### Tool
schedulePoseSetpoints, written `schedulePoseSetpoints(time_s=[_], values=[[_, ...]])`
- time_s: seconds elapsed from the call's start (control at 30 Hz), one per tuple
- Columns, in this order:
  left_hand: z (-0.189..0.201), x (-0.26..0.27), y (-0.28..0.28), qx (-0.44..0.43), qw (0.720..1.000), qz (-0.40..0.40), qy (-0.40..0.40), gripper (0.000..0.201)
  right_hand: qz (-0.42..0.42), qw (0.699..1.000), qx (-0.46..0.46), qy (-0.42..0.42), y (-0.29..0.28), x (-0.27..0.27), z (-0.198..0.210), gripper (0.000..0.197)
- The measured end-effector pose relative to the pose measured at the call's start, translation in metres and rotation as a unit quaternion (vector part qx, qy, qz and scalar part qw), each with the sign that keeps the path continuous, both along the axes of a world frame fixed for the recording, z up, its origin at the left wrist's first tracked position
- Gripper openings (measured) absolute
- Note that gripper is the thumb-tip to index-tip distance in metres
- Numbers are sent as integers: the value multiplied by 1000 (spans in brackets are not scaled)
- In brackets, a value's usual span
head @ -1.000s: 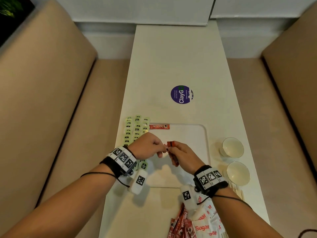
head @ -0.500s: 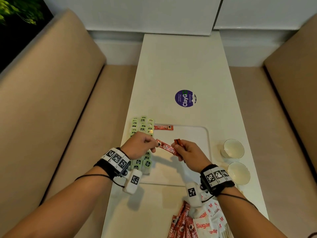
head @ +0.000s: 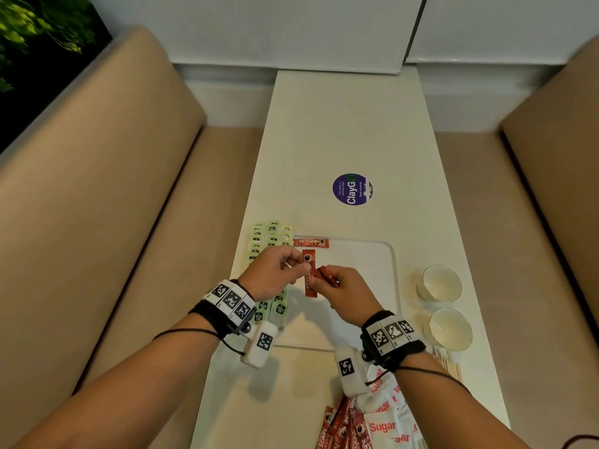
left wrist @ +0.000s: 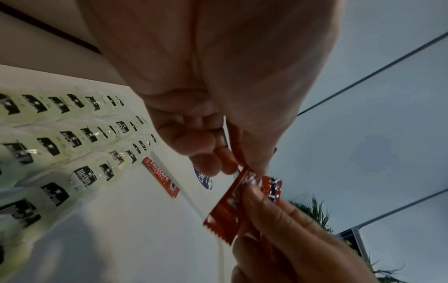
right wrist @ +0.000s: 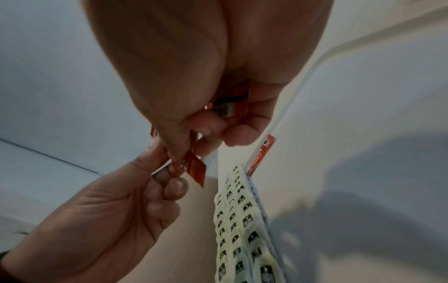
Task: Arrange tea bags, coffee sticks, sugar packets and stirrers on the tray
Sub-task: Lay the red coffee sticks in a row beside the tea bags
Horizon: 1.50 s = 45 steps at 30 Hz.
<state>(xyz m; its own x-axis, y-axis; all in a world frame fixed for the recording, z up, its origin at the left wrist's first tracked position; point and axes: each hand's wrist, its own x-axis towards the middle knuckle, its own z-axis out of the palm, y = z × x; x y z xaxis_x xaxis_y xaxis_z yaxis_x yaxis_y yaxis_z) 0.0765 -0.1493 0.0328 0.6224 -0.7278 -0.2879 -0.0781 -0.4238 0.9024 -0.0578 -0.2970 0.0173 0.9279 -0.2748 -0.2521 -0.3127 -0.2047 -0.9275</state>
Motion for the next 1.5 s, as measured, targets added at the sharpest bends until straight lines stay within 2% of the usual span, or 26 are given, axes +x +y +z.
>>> schedulePoseSetpoints(time_s=[0.17,0.27,0.4,0.53,0.7,0.87,1.0,1.23,1.4,1.5], values=[[0,-4,-4,-4,998,-41,37,7,-48,999,3,-10,-1,7,1,23],[-3,-3,-7,11,999,-40,27,2,-60,998,30,-7,-4,8,3,21],[-12,1,-9,31,998,-43,15,6,-73,996,58,-4,-12,8,5,20],[-15,7,-9,44,998,-53,-12,5,-130,991,38,-20,-28,12,3,17],[-20,23,-13,61,995,-54,-57,6,-117,993,-24,24,-45,20,-13,19],[-26,32,-23,76,990,-58,-100,34,-150,988,-28,38,-52,31,-26,12],[-31,38,-35,89,974,-59,-198,29,-162,986,-34,37,-55,39,-34,13],[-41,56,-54,180,945,-106,-251,16,-158,982,-45,92,-66,51,-53,21],[-54,67,-70,247,896,-141,-341,25,-168,975,-67,129,-70,65,-68,20],[-60,71,-80,277,876,-162,-361,29,-162,973,-78,147,-71,73,-75,16]])
